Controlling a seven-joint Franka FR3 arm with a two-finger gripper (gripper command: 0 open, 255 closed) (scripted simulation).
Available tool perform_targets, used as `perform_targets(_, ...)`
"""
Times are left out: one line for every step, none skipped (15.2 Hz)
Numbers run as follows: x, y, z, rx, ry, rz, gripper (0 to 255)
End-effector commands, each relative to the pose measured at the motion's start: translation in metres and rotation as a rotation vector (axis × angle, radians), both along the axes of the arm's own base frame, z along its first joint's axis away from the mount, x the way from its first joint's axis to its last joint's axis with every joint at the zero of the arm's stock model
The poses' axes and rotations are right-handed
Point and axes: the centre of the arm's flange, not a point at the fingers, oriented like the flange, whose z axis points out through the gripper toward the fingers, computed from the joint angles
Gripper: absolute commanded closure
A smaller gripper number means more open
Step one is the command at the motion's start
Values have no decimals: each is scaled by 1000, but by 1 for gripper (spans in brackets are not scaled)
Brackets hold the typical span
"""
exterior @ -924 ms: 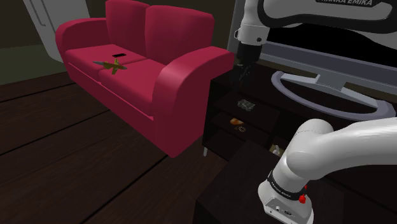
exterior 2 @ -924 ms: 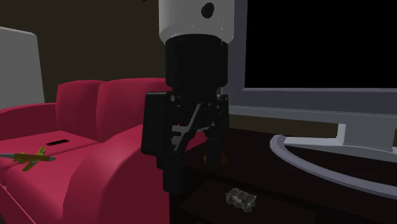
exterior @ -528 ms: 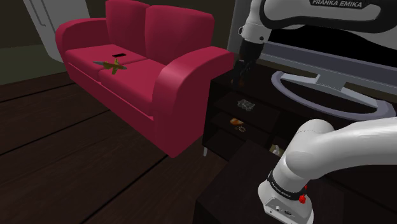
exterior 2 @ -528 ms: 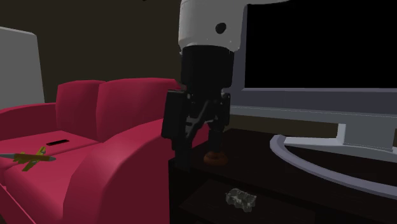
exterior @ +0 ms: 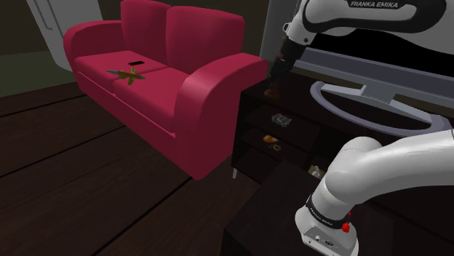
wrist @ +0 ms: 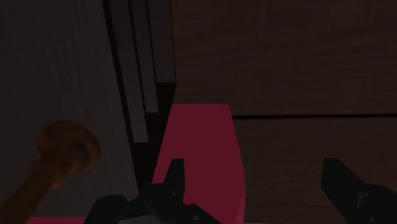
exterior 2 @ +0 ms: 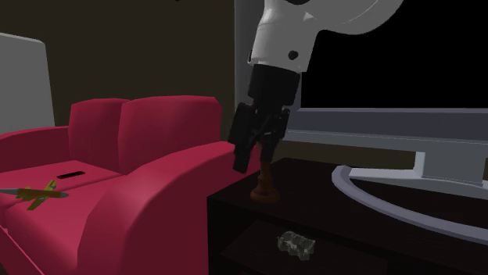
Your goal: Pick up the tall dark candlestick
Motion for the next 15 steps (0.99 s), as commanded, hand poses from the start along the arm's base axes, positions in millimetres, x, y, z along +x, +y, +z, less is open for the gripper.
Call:
perform_targets(6, -25, 4, -4, -48, -2, 0)
perform_targets(8, -36, 6, -4, -71, -3, 0)
perform_targets(11, -48, 7, -5, -94, -4, 0)
perform_targets(13, -59, 8, -6, -116, -6, 0)
perform_targets(15, -71, 10, -7, -139, -7, 0)
perform_targets(17, -82, 11, -8, -162, -8, 0)
perform_targets(19, -94, 13, -8, -185, -9, 0)
perform_targets(21, -105, 15, -9, -207, -10, 0)
perform_targets(23, -117, 16, -10, -230, -11, 0)
perform_targets(25, -129, 18, -11, -253, -12, 0)
perform_targets(26, -140, 20, -11, -276, -13, 0)
perform_targets(28, -152, 22, -12, -298, -14, 0)
perform_targets(30, -163, 24, -13, -321, -16, 0)
perform_targets(32, -175, 26, -14, -344, -17, 0)
perform_targets(33, -186, 28, -15, -366, -18, 0)
